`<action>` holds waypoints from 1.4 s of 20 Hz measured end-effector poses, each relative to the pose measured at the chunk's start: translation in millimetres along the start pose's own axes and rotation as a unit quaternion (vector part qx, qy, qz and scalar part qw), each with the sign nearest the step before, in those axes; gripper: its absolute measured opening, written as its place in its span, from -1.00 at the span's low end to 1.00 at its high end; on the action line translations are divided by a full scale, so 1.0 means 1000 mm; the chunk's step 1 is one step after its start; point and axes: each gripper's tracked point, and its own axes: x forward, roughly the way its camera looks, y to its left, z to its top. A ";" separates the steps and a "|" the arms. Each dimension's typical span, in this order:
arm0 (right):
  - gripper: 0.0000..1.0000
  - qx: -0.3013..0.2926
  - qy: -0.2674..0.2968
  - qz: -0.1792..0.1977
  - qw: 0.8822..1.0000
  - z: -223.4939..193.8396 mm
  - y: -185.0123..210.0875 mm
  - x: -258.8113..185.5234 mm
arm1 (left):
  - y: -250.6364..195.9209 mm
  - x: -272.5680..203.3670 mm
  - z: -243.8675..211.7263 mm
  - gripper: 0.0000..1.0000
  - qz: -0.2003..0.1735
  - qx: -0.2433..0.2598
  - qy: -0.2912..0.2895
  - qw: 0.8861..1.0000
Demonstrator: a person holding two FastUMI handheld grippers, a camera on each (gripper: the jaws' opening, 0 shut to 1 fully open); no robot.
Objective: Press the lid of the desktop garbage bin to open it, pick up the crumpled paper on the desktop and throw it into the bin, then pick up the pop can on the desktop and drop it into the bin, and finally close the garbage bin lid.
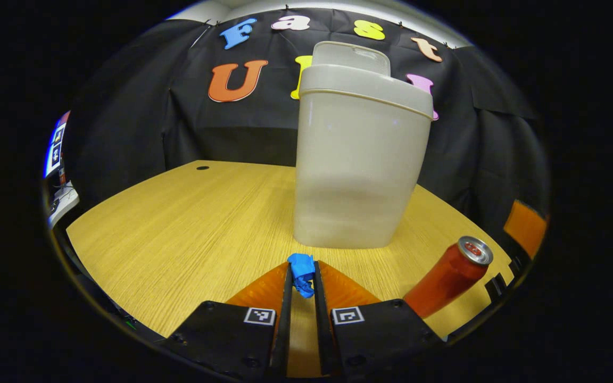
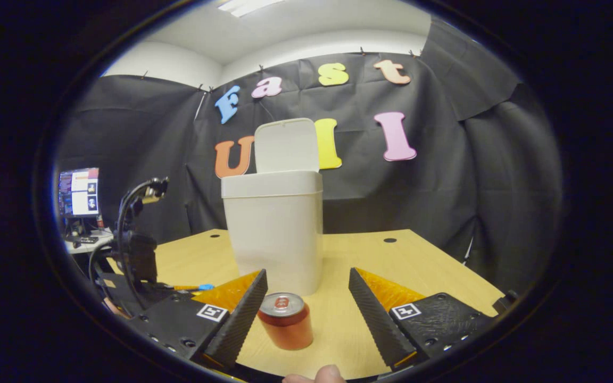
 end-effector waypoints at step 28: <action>0.92 -0.012 0.139 -0.019 0.990 -0.109 0.016 0.044 | 0.000 -0.028 0.173 -0.51 -0.032 0.035 -0.181 0.982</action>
